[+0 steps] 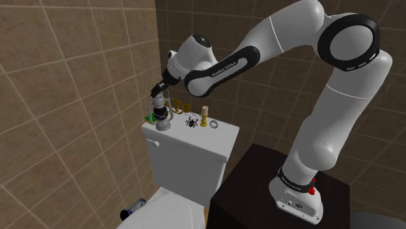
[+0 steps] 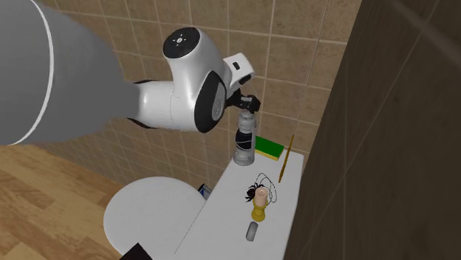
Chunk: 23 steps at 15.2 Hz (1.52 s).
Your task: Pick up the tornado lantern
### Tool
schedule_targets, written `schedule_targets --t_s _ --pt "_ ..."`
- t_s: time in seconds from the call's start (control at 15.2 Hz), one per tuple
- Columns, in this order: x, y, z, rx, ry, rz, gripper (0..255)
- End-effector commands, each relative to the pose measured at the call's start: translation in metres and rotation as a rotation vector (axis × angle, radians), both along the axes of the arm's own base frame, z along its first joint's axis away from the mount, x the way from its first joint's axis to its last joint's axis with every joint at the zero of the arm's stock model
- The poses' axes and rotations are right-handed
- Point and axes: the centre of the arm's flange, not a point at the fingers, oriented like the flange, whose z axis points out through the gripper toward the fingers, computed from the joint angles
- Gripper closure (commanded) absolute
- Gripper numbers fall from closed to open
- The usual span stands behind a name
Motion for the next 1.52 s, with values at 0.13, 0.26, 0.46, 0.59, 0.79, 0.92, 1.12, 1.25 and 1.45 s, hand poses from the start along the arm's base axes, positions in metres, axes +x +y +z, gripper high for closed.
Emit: schedule_targets --t_s 0.13,0.26,0.46,0.59,0.79,0.92,1.12,1.25,1.45 --pt "0.031 0.025 -0.012 0.006 -0.061 0.052 0" --pt "0.031 0.025 -0.023 0.006 -0.061 0.052 0" --pt "0.031 0.025 -0.039 0.006 -0.061 0.052 0" --pt "0.031 0.025 -0.049 0.006 -0.061 0.052 0" --pt "0.033 0.028 -0.049 0.006 -0.061 0.052 255" --pt "0.036 0.026 -0.049 0.007 -0.061 0.052 255" --pt "0.031 0.028 -0.049 0.006 -0.062 0.051 255" --pt "0.030 0.027 -0.050 0.006 -0.061 0.051 255" --pt "0.031 0.025 -0.047 0.006 -0.061 0.052 255"
